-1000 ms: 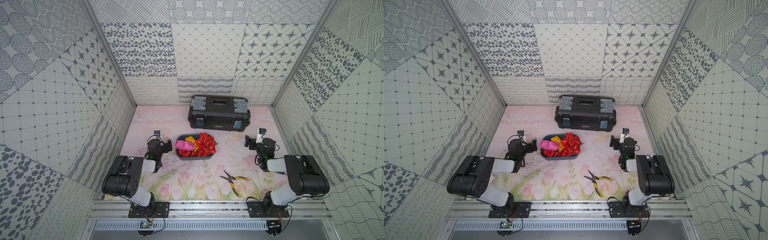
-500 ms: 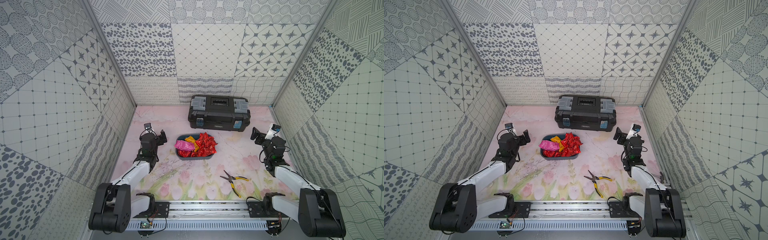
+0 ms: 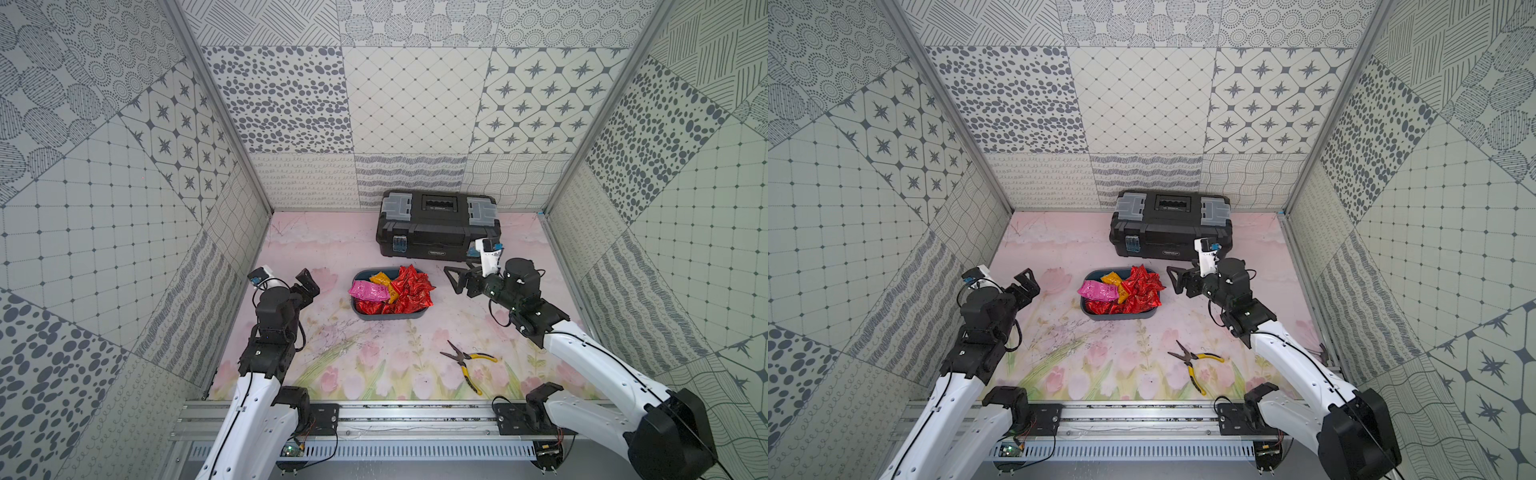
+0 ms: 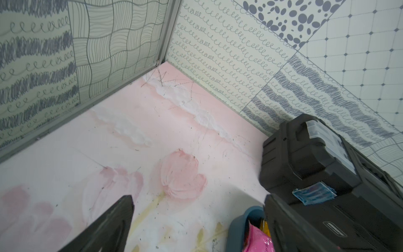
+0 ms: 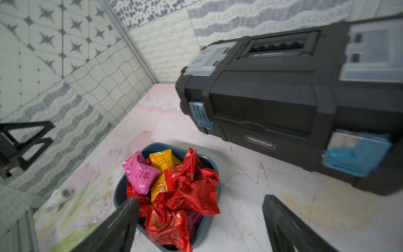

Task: Take the tea bags out of the storage box
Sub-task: Pick up the tea bag from the storage box.

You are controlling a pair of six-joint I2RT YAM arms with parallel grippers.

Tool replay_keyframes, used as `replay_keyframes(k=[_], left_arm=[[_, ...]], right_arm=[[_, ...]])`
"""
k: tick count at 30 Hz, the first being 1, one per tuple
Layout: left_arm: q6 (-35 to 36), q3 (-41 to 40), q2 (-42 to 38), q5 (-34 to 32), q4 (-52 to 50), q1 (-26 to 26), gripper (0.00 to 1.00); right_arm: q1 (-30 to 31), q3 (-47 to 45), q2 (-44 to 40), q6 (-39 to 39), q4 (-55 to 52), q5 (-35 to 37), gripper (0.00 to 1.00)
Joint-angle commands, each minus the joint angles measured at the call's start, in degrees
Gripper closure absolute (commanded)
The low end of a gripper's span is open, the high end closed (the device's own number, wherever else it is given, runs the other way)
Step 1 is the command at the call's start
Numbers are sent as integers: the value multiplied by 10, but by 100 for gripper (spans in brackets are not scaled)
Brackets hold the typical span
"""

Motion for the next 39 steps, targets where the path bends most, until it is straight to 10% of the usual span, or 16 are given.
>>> replay_keyframes(k=[1, 8, 20, 32, 39], left_arm=[[-126, 11, -18, 132, -151, 2, 2], [-153, 8, 5, 230, -187, 2, 2], [-208, -62, -30, 264, -174, 3, 2], [-226, -79, -90, 250, -200, 3, 2], [-228, -80, -103, 253, -213, 2, 2]], right_arm=[[65, 58, 58, -119, -78, -9, 8], [177, 216, 225, -225, -183, -32, 14], [207, 432, 460, -181, -244, 32, 26], [207, 539, 561, -158, -279, 38, 41], [207, 550, 577, -151, -279, 17, 66]])
